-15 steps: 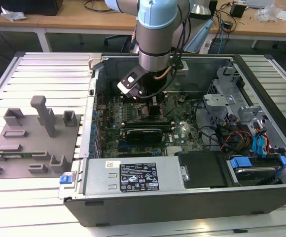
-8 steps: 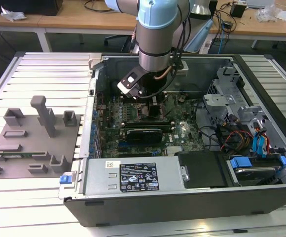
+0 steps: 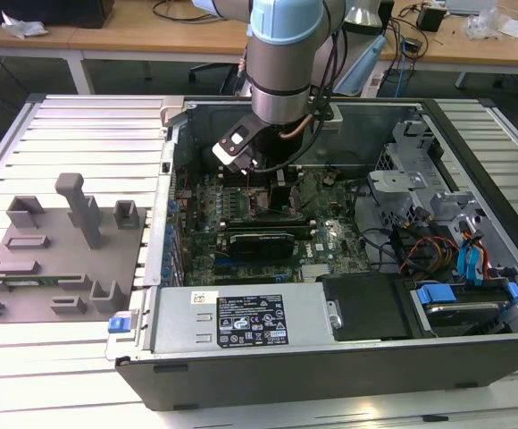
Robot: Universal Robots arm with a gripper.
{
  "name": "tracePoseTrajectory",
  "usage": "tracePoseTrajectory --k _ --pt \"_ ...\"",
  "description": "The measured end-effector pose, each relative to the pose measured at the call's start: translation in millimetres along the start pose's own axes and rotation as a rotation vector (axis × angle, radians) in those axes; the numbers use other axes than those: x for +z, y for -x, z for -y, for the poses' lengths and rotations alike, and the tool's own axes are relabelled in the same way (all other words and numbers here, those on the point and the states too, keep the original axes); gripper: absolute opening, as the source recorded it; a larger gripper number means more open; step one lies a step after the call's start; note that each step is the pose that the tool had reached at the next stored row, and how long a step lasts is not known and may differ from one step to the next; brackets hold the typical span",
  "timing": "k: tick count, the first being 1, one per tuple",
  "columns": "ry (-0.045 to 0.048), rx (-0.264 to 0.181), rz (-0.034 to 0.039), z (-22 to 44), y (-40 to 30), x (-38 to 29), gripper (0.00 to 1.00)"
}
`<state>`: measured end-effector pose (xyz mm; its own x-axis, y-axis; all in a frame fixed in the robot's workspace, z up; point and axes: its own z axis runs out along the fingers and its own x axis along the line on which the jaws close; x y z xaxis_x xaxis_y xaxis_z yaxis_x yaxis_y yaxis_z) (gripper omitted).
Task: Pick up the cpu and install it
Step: 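Place the cpu into insertion slot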
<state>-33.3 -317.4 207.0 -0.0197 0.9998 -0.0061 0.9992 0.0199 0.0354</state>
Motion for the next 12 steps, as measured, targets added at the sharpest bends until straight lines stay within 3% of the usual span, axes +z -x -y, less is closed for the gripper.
tracePoseTrajectory --k 3,5,6,7,8,10,12 --pt "-0.0001 0.000 0.0002 0.0 0.0 -0.1 0.60" --pt "-0.0001 0.000 0.0004 0.0 0.0 -0.1 0.47" --pt "-0.0002 0.000 0.0005 0.0 0.0 -0.1 0.47" --pt "-0.0002 0.000 0.0004 0.0 0.0 -0.1 0.35" --pt "-0.0001 0.000 0.0005 0.0 0.0 -0.1 0.29" --pt "-0.0001 0.000 0.0006 0.0 0.0 -0.1 0.29" --pt "-0.0001 0.000 0.0006 0.0 0.0 -0.1 0.11"
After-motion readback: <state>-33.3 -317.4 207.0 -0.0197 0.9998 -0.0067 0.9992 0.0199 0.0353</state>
